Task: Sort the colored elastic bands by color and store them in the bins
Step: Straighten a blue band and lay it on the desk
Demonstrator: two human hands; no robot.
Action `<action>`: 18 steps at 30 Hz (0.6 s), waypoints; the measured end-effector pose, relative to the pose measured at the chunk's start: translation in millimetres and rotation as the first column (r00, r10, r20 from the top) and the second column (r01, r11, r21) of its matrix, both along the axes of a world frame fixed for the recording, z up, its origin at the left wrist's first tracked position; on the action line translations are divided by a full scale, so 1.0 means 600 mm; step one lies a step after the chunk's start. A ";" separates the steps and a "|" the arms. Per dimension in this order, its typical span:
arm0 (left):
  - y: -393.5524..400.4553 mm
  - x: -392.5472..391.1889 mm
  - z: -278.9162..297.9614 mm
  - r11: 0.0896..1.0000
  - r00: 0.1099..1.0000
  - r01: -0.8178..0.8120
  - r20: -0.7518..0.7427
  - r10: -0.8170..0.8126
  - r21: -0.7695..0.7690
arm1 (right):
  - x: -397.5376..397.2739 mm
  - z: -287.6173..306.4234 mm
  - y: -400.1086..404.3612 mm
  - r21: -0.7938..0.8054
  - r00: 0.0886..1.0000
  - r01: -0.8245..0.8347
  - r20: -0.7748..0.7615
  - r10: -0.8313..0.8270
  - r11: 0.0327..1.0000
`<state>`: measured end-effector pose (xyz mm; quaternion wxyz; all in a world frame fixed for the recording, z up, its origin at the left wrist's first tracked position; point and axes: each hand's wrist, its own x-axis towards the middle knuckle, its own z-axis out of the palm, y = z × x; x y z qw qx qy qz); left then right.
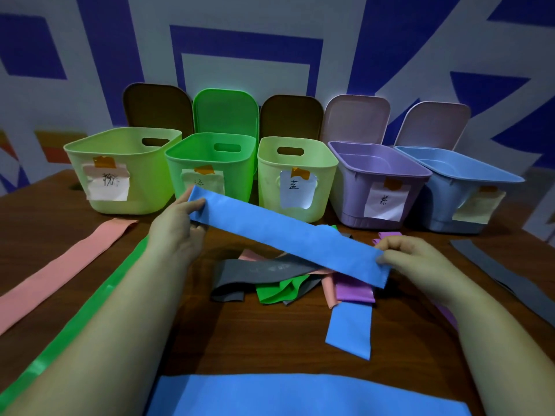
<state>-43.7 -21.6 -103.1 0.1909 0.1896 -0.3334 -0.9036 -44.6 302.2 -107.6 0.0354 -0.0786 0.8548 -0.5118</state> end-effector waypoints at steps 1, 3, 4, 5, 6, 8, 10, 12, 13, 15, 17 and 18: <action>0.001 -0.001 -0.001 1.000 1.000 -0.004 0.006 0.004 -0.007 | -0.001 0.002 0.000 -0.069 1.000 0.009 -0.012 -0.010 0.998; 0.003 -0.002 -0.002 0.999 1.000 -0.019 0.016 0.019 -0.031 | -0.005 0.003 -0.001 -0.196 0.999 0.034 -0.009 -0.037 0.980; 0.004 -0.002 -0.001 0.999 0.999 -0.024 0.022 0.025 -0.047 | -0.008 0.003 -0.002 -0.248 0.999 0.050 0.002 -0.051 0.967; 0.005 -0.001 -0.001 0.997 0.999 -0.024 0.027 0.026 -0.068 | -0.011 0.001 -0.002 -0.288 0.998 0.069 0.009 -0.070 0.955; 0.006 0.000 -0.001 0.995 0.999 -0.022 0.031 0.025 -0.094 | -0.015 -0.002 0.000 -0.318 0.996 0.092 0.006 -0.094 0.944; 0.008 0.003 -0.001 0.988 0.999 -0.010 0.049 0.018 -0.155 | -0.022 -0.008 0.004 -0.368 0.988 0.140 -0.011 -0.155 0.919; 0.010 0.008 -0.002 0.961 0.995 0.017 0.098 0.010 -0.277 | -0.024 -0.008 0.007 -0.411 0.973 0.193 -0.038 -0.228 0.891; 0.013 0.012 -0.007 0.880 0.991 0.049 0.132 0.015 -0.472 | -0.024 -0.008 0.010 -0.396 0.938 0.257 -0.119 -0.327 0.881; 0.014 0.012 -0.011 0.810 0.989 0.053 0.142 0.037 -0.584 | -0.024 -0.009 0.013 -0.345 0.911 0.293 -0.182 -0.370 0.891; 0.015 0.013 -0.017 0.654 0.985 0.054 0.146 0.088 -0.754 | -0.026 -0.011 0.019 -0.250 0.867 0.350 -0.278 -0.414 0.903; 0.017 0.015 -0.017 0.581 0.986 0.052 0.134 0.099 -0.812 | -0.029 -0.014 0.023 -0.223 0.854 0.364 -0.308 -0.420 0.904; 0.017 0.017 -0.016 0.556 0.987 0.048 0.126 0.103 -0.830 | -0.028 -0.014 0.023 -0.219 0.853 0.364 -0.313 -0.418 0.905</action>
